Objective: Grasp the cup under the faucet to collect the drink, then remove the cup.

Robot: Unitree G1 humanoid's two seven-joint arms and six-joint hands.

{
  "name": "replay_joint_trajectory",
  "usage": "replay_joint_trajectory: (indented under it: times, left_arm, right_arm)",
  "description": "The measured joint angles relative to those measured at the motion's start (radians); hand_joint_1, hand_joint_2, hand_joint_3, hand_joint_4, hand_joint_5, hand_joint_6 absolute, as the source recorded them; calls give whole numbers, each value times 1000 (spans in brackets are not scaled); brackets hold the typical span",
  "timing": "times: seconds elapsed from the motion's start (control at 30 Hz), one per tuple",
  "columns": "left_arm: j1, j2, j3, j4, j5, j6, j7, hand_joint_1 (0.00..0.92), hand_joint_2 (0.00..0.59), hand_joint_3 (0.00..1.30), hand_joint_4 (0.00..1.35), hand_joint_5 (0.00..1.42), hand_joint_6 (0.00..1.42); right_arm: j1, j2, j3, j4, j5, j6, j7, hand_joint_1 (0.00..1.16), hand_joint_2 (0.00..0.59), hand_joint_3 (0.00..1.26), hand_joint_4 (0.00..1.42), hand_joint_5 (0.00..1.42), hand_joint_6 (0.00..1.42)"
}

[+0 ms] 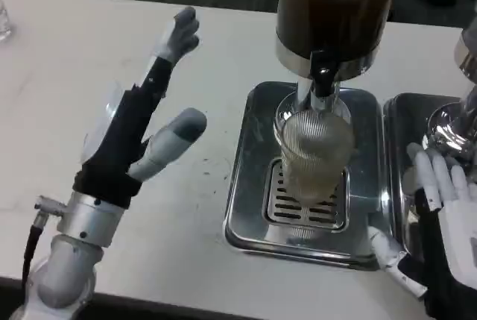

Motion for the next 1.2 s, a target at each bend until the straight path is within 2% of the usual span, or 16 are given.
replay_joint_trajectory:
  times: [0.07,0.17,0.23,0.37,0.67,1.0,1.2]
  left_arm:
    - [-6,6,12,-48,-127,49,-168,0,0,0,0,1,0]
    - [-23,4,26,-100,-230,105,-303,0,0,0,0,40,18]
    - [-72,-12,33,-145,-272,134,-393,0,0,0,0,70,37]
    - [-116,-42,55,-159,-284,176,-471,0,7,14,0,102,68]
    - [-167,-87,71,-161,-275,227,-561,0,15,68,0,167,124]
    - [-186,-175,31,-161,-197,239,-605,0,25,95,0,202,164]
    - [-186,-187,16,-162,-165,232,-609,0,26,105,5,215,169]
  right_arm:
    - [-1,-5,0,0,5,-7,6,311,406,0,0,0,34]
    - [-1,-7,-1,0,12,-9,9,332,399,0,0,0,34]
    - [-6,-6,-1,0,19,-19,10,332,401,0,0,0,34]
    - [-7,5,-2,0,24,-21,10,331,404,0,0,0,34]
    - [7,48,-2,-23,18,-10,7,326,400,0,0,0,34]
    - [49,47,-47,-46,30,-8,7,321,398,0,0,0,34]
    - [52,55,-50,-52,32,-7,7,320,399,0,0,0,24]
